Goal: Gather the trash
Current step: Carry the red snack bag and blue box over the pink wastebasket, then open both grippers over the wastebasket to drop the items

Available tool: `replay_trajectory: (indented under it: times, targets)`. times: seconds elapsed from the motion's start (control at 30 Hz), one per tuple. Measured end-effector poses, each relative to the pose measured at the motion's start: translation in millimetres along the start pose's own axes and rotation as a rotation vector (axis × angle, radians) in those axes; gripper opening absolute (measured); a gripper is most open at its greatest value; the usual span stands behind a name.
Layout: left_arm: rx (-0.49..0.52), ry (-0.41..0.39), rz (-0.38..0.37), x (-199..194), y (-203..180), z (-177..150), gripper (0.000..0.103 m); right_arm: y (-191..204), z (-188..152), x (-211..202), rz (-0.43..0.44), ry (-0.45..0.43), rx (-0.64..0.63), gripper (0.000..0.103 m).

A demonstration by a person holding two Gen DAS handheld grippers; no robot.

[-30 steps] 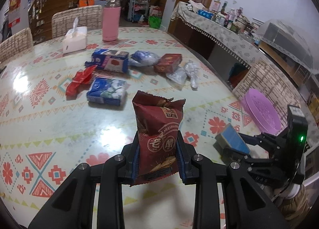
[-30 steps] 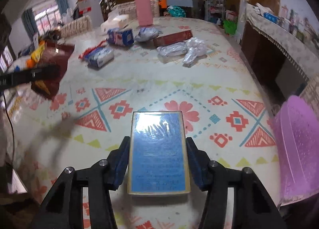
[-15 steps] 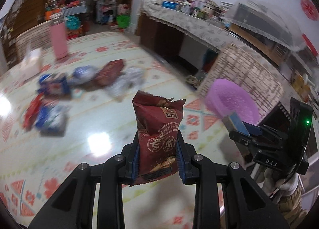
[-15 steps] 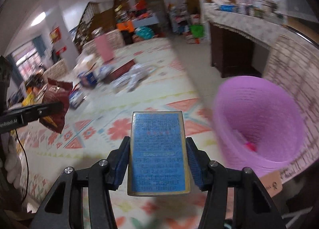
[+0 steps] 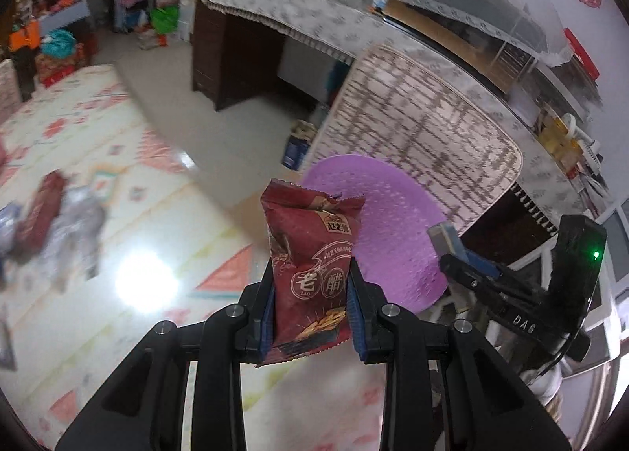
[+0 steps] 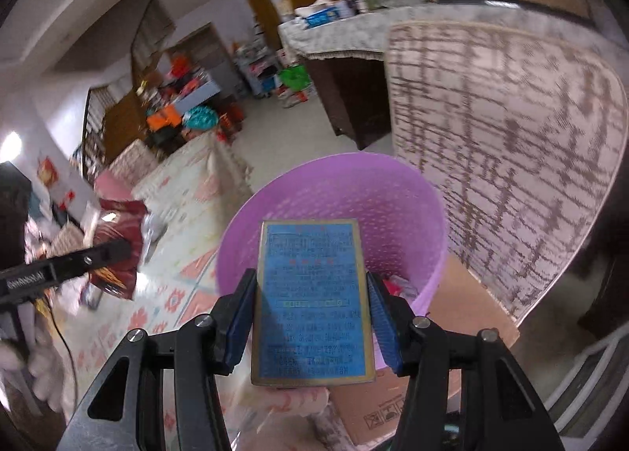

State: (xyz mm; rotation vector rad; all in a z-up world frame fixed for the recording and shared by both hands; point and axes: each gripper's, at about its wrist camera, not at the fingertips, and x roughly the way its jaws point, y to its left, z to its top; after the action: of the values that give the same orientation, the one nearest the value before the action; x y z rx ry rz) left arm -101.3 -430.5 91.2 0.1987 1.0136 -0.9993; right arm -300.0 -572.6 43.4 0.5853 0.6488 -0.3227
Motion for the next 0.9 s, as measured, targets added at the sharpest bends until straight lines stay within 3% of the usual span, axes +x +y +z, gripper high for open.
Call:
replay_trajectory:
  times: [0.13, 0.2, 0.27, 0.37, 0.5, 0.57, 0.77, 0.9]
  targets:
    - [0.014, 0.021, -0.023, 25, -19, 21, 0.03, -15, 15, 5, -0.002, -0.011, 0.034, 0.059]
    - [0.019, 0.018, -0.04, 33, -26, 30, 0.035, -20, 22, 10, -0.001, -0.017, 0.044, 0.06]
    - [0.018, 0.007, -0.045, 34, -29, 35, 0.06, -24, 29, 16, 0.001, -0.036, 0.06, 0.063]
    - [0.02, -0.046, -0.018, 23, -29, 33, 0.073, -32, 35, 19, -0.012, -0.059, 0.107, 0.078]
    - [0.027, -0.08, 0.043, 4, -23, 21, 0.077, -32, 32, 12, 0.006, -0.081, 0.117, 0.078]
    - [0.018, -0.103, 0.073, -9, -16, 10, 0.085, -28, 28, 9, 0.009, -0.077, 0.113, 0.081]
    - [-0.042, -0.115, 0.076, -37, 9, -30, 0.085, -3, 9, -5, 0.018, -0.12, 0.055, 0.086]
    - [-0.09, -0.118, 0.134, -59, 27, -60, 0.085, 20, -4, -14, 0.072, -0.14, 0.015, 0.086]
